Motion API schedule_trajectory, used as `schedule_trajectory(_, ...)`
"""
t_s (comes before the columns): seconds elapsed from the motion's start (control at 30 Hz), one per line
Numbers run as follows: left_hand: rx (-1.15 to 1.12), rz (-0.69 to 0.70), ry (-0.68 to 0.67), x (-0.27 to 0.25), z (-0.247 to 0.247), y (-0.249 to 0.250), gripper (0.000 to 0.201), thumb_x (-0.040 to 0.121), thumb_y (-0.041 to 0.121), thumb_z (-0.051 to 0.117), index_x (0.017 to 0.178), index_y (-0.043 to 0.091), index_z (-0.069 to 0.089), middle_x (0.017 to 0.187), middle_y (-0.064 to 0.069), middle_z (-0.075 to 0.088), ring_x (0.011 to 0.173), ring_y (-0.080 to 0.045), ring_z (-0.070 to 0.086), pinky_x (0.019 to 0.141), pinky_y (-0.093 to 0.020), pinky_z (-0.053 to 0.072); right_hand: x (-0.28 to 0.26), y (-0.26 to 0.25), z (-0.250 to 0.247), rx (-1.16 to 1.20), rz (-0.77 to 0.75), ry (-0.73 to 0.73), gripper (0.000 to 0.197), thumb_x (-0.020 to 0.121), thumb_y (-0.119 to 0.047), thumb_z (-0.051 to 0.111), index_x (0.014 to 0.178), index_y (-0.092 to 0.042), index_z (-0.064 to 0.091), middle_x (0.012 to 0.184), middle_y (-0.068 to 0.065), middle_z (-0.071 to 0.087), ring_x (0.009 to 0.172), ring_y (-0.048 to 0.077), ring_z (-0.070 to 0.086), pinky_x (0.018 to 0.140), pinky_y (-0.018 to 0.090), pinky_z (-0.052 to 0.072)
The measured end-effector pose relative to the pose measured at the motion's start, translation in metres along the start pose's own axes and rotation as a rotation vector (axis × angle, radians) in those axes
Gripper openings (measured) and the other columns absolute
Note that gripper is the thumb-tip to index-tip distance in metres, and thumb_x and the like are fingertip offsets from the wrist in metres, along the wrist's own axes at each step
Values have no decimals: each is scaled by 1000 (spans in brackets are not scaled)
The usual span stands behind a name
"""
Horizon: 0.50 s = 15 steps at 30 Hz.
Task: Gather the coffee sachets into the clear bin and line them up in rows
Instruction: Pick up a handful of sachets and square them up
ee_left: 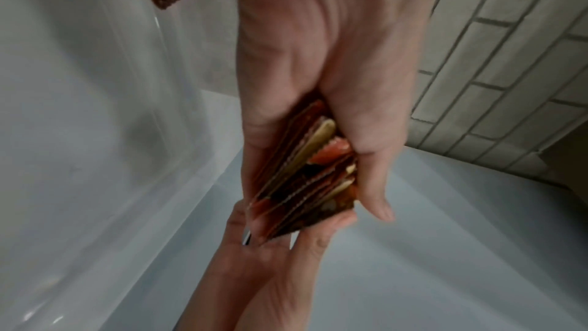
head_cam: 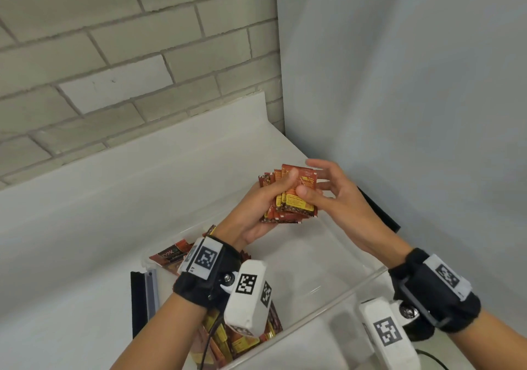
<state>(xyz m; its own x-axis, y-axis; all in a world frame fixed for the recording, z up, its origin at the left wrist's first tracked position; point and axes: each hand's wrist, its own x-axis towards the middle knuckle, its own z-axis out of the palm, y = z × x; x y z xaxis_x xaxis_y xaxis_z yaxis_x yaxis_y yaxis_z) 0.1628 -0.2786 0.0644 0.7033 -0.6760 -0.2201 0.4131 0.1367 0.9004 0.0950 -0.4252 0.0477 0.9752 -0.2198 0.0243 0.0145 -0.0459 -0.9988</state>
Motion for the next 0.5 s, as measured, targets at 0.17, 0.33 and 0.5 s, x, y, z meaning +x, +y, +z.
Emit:
schedule_trajectory(0.17, -36, -73, -26, 1, -3, 1, 49, 72, 40, 69, 109, 8, 68, 106, -20, 68, 93, -31, 69, 77, -41, 59, 2, 2, 0, -6, -28, 64, 50, 67, -42, 73, 114, -28, 65, 105, -7, 64, 87, 1, 55, 66, 15, 50)
schedule_trajectory(0.33, -70, -61, -55, 1, -9, 3, 46, 85, 25, 63, 130, 19, 55, 117, -14, 65, 98, -31, 66, 73, -41, 58, 3, 4, -3, 11, -53, 154, 45, 70, -40, 74, 113, -28, 66, 98, -5, 65, 81, 2, 56, 68, 12, 48)
schedule_trajectory(0.5, -215, -80, -55, 2, -17, 6, 34, 89, 21, 54, 123, 20, 58, 109, -16, 66, 82, -29, 66, 65, -36, 56, 1, -4, -4, 192, -234, 200, 16, 83, -22, 67, 98, -27, 67, 91, -5, 68, 85, 9, 61, 72, 15, 47)
